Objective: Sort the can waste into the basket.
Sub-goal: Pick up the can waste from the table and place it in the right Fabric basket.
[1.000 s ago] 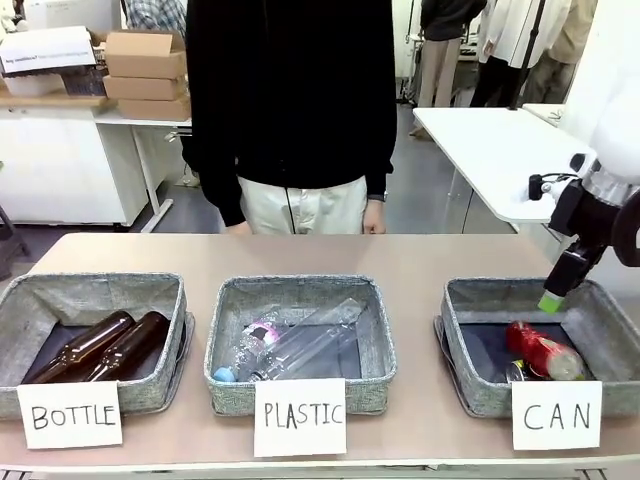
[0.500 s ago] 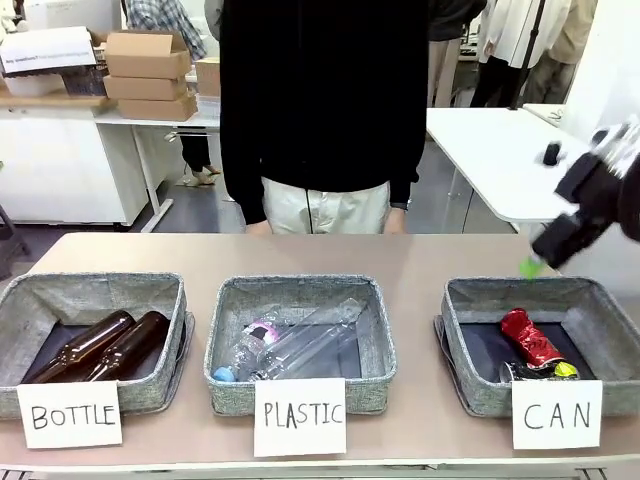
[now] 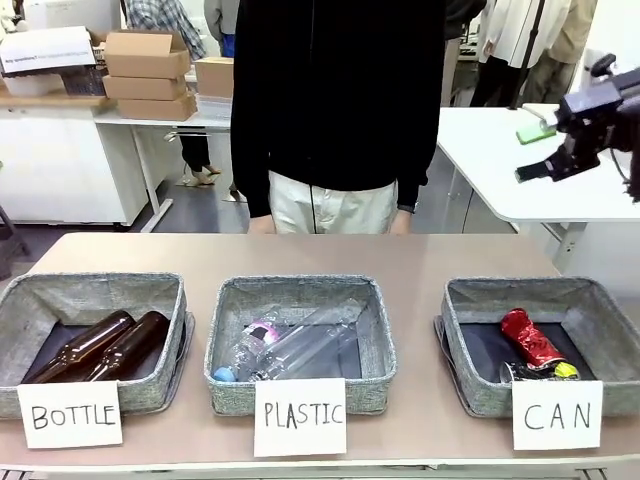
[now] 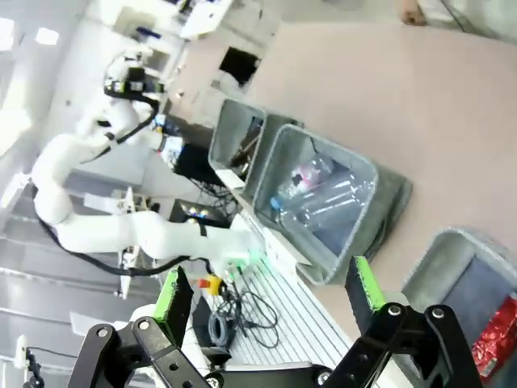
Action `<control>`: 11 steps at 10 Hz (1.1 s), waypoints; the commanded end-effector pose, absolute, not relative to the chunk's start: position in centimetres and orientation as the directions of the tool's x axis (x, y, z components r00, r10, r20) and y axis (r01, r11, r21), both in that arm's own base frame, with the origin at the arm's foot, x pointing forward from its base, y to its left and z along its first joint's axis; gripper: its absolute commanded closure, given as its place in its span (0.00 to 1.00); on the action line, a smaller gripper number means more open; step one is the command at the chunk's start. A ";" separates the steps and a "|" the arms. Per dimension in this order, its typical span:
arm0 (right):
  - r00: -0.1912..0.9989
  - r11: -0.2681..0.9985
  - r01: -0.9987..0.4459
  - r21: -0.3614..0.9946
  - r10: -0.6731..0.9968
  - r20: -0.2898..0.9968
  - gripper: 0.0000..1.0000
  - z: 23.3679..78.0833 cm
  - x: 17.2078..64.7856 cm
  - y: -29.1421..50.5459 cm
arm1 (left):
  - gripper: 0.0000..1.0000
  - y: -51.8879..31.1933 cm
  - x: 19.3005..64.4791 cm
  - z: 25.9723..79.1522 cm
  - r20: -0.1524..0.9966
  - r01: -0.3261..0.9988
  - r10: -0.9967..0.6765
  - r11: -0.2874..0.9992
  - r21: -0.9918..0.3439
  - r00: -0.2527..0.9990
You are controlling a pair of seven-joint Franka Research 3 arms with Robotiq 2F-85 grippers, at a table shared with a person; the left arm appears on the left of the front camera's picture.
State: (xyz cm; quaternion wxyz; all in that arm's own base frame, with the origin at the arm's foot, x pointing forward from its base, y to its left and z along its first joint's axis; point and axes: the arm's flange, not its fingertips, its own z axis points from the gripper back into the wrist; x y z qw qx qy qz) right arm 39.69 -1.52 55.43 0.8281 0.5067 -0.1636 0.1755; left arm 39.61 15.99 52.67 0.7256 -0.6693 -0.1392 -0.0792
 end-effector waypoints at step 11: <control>0.872 0.547 -0.480 0.686 0.213 0.440 0.00 56.6 38.5 0.0 | 0.00 15.8 39.3 52.8 0.313 0.306 0.064 0.092 -0.947 0.948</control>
